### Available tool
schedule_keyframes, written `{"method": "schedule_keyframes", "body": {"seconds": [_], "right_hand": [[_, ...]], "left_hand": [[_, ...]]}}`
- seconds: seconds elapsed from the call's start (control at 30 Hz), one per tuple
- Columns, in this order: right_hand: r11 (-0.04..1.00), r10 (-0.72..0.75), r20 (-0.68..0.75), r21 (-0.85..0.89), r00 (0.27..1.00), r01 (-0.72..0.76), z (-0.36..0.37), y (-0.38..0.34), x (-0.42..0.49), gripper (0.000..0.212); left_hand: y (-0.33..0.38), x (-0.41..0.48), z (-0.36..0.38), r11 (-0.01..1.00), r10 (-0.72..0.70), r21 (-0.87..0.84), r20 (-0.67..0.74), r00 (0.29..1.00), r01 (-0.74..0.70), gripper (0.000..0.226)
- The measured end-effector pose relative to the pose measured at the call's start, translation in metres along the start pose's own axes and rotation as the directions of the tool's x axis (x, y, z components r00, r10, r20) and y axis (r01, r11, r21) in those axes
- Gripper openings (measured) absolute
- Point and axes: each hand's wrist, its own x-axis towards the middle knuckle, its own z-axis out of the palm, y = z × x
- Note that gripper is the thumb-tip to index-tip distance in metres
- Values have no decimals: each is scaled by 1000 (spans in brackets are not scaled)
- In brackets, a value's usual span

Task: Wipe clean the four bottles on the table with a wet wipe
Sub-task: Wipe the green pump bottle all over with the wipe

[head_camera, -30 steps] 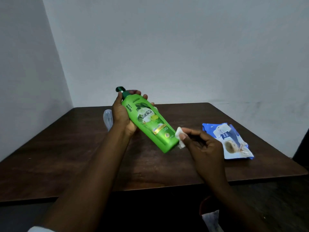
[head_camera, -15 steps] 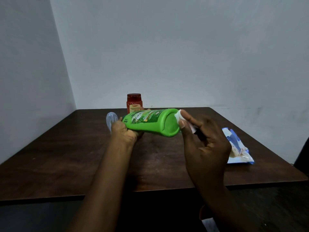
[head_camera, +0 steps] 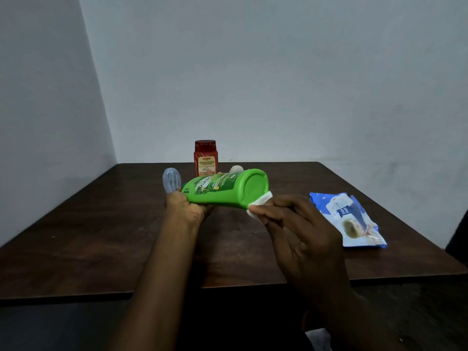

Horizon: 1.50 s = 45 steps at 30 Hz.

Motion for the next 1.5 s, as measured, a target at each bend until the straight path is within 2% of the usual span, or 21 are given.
{"method": "schedule_keyframes", "body": {"seconds": [0.17, 0.27, 0.3, 0.33, 0.4, 0.5, 0.67, 0.9, 1.13, 1.23, 1.27, 1.3, 1.37, 1.4, 1.43, 1.5], "right_hand": [[988, 150, -62, -31, 987, -152, -4, 11, 14, 14], [978, 207, -108, 42, 972, -203, -3, 9, 27, 12], [977, 211, -120, 59, 970, -205, -2, 7, 30, 12], [977, 210, -130, 74, 969, -201, -1, 5, 33, 12], [979, 195, -135, 90, 972, -184, 2, -1, 36, 14], [994, 105, -87, 40, 991, -102, 7, -10, 32, 16], [999, -49, 8, 8, 999, 49, 10, -10, 13, 17], [996, -83, 39, 32, 996, 81, 4, -2, 10, 16], [993, 108, -15, 58, 994, -107, 0, 1, 36, 15], [954, 276, -37, 135, 960, -269, 0, 9, 35, 12], [902, 392, -25, 209, 920, -379, 1, 11, 33, 12], [800, 528, 18, 325, 849, -504, 1, 11, 30, 12], [440, 724, 214, 588, 655, -679, 3, 9, 25, 13], [259, 752, 320, 661, 577, -704, 4, 8, 21, 16], [126, 752, 404, 687, 520, -716, 5, 9, 16, 20], [-41, 725, 527, 676, 444, -736, 4, 13, 7, 30]], "left_hand": [[-5, 4, -2, 998, 34, -46, -87, 996, -38, 59], [-1, 16, -8, 999, -19, -46, -70, 997, 16, 80], [1, 24, -13, 999, -42, -25, -77, 996, 40, 80], [2, 34, -20, 998, -69, -3, -78, 995, 69, 71], [5, 53, -28, 990, -143, 12, -63, 988, 144, 52], [9, 76, -38, 980, -193, 44, -45, 980, 195, 55], [14, 86, -45, 974, -187, 123, -40, 982, 191, 51], [7, 85, -45, 969, -196, 146, -45, 980, 201, 53], [5, 84, -44, 974, -198, 104, -21, 980, 199, 55], [4, 78, -43, 980, -176, 94, -25, 984, 177, 51], [4, 79, -43, 979, -178, 95, -23, 984, 179, 51], [4, 78, -43, 979, -177, 97, -13, 984, 178, 51], [5, 79, -44, 981, -169, 102, 12, 985, 167, 53], [6, 81, -44, 982, -164, 103, 32, 986, 160, 54], [5, 80, -43, 983, -154, 106, 60, 986, 147, 55], [5, 78, -41, 987, -109, 136, 133, 985, 90, 60]]}}
